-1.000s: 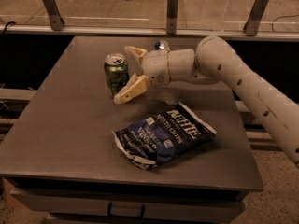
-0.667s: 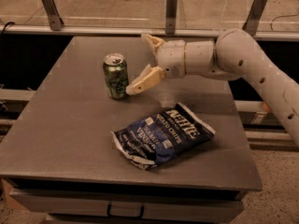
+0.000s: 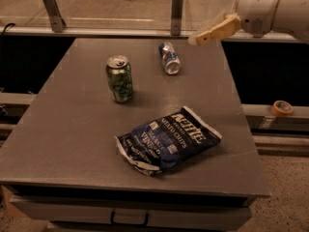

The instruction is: Place green can upright

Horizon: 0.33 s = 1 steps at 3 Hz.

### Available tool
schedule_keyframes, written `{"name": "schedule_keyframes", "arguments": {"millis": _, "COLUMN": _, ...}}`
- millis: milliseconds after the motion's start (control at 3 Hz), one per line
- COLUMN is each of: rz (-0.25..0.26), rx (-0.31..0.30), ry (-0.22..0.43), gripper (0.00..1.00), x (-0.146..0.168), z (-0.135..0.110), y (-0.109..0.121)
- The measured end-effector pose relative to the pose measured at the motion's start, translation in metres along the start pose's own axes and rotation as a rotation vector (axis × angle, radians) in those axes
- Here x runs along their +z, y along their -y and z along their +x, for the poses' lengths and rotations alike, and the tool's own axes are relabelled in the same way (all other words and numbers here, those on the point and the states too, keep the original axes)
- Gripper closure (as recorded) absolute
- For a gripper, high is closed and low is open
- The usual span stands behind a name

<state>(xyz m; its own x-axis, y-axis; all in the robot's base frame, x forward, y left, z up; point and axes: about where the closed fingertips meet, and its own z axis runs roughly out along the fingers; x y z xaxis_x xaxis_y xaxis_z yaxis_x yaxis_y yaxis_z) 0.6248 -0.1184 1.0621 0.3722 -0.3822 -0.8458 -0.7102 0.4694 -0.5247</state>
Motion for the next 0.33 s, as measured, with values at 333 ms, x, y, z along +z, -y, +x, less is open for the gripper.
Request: {"name": "schedule_keyframes", "arguments": {"millis": 333, "rz": 0.043, "rx": -0.02, "ry": 0.016, "gripper": 0.0, "x": -0.0127, "z": -0.0147, "y": 0.0204}}
